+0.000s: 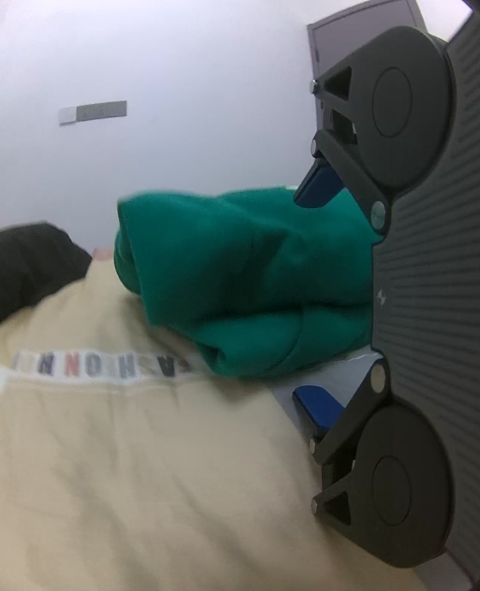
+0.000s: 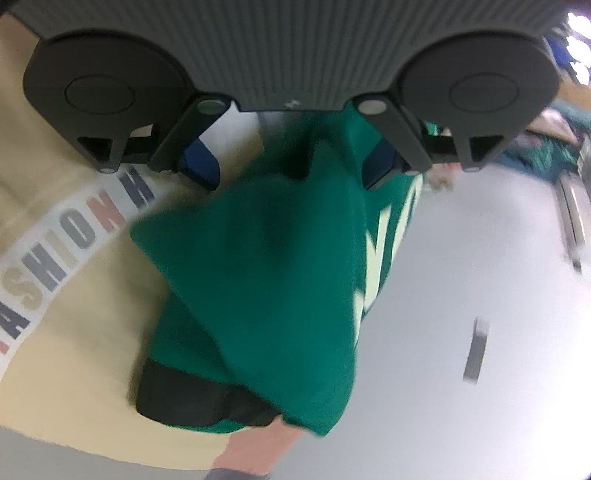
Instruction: Fold large clothes
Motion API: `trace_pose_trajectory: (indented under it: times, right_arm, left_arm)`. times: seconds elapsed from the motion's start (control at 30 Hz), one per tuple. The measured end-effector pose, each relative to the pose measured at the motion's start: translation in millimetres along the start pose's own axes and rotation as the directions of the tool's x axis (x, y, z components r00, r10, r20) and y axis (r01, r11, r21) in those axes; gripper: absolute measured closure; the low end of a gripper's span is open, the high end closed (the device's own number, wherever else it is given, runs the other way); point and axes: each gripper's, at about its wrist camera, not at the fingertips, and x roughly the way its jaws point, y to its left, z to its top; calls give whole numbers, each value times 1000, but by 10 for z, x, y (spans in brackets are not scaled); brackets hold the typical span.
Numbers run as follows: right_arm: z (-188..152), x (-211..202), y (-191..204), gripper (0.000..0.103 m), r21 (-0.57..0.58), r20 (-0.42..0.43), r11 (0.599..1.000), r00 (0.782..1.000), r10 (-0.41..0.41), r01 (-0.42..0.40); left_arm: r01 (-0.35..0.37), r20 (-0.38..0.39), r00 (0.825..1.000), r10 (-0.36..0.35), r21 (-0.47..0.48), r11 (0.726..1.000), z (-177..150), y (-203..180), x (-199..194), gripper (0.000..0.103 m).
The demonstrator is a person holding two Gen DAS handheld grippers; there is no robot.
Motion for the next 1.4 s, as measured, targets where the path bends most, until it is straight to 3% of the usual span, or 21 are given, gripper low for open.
trace_pose_trajectory:
  times: [0.1, 0.2, 0.37, 0.47, 0.63, 0.8, 0.87, 0.93, 1.1, 1.33, 1.4]
  right_arm:
    - [62, 111, -37, 17, 35, 25, 999, 1000, -7, 6]
    - [82, 198, -37, 16, 36, 43, 999, 999, -16, 15]
    - [110, 277, -9, 15, 19, 56, 1000, 998, -26, 25]
    - [121, 270, -36, 15, 12, 62, 1000, 998, -18, 17]
    - [76, 325, 62, 16, -63, 60, 997, 997, -38, 42]
    - [71, 310, 60, 15, -81, 64, 996, 997, -31, 36]
    - [96, 319, 63, 11, -75, 59, 997, 998, -31, 36]
    - [106, 304, 36, 5, -62, 44, 998, 999, -31, 33]
    - [161, 283, -13, 4, 8, 45, 999, 998, -41, 40]
    - [202, 461, -18, 4, 12, 119, 999, 991, -53, 52]
    - [214, 455, -23, 15, -25, 116, 999, 993, -32, 35]
  left_arm:
    - [2, 37, 999, -2, 1, 1000, -5, -19, 64, 0]
    - [31, 28, 999, -31, 33, 999, 34, -70, 181, 0]
    - [66, 29, 997, -66, 6, 998, 114, -80, 308, 0]
    - [49, 25, 998, -49, 24, 999, 173, -134, 410, 0]
    - [71, 71, 995, -65, -83, 994, 276, -31, 575, 0]
    - [69, 59, 996, -65, -74, 995, 383, -51, 690, 0]
    - [85, 85, 993, -81, -45, 995, 382, -79, 702, 6]
    - [47, 96, 994, -47, 5, 999, 374, -116, 749, 21]
    - [35, 86, 996, -35, 4, 999, 414, -83, 778, 44]
    - [32, 81, 996, -36, 48, 998, 407, -124, 763, 56]
    - [46, 69, 996, -50, 63, 997, 414, -127, 754, 56]
